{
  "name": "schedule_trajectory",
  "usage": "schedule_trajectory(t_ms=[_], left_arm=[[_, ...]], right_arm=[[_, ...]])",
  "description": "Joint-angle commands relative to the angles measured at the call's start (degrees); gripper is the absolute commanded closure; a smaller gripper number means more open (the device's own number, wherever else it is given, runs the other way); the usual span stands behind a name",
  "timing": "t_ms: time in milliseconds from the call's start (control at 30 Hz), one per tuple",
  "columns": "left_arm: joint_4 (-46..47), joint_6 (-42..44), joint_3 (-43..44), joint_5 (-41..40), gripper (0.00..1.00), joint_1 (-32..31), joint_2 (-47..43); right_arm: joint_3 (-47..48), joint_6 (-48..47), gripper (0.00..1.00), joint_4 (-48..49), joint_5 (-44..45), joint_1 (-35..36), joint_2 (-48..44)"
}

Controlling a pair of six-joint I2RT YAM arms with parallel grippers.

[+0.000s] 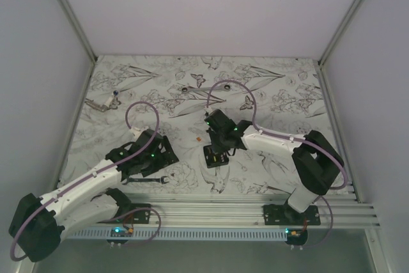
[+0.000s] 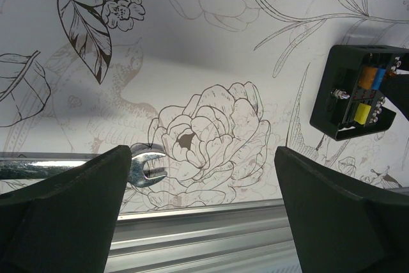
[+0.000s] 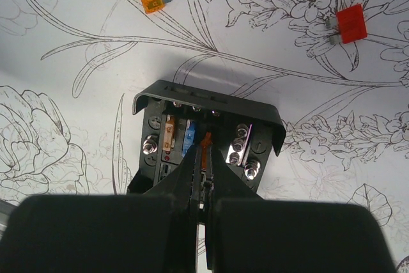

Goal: Snap on the fuse box
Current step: Install the fuse at the fuse box base.

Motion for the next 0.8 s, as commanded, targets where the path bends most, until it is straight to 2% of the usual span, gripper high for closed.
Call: schedule_trajectory(t_ms=[0, 267, 533, 767], left_arm=[[-2.1, -0.4, -0.3, 0.5, 0.01, 0.2, 0.0], [-2.1, -0.3, -0.8, 0.6, 0.01, 0.1, -1.1], [-2.1, -0.2, -0.7, 0.7, 0.01, 0.1, -1.1], [-2.1, -0.1, -0.6, 0.8, 0.01, 0.0, -0.9]], right_arm=[[-1.7, -0.6, 1.0, -7.0, 2.8, 0.3, 3.1], [3.7, -1.8, 1.0, -6.9, 2.5, -0.2, 7.8], [-0.3, -1.1, 1.0, -7.4, 1.7, -0.3, 7.6], [-0.3, -1.3, 1.0, -9.2, 4.6, -0.3, 10.6]])
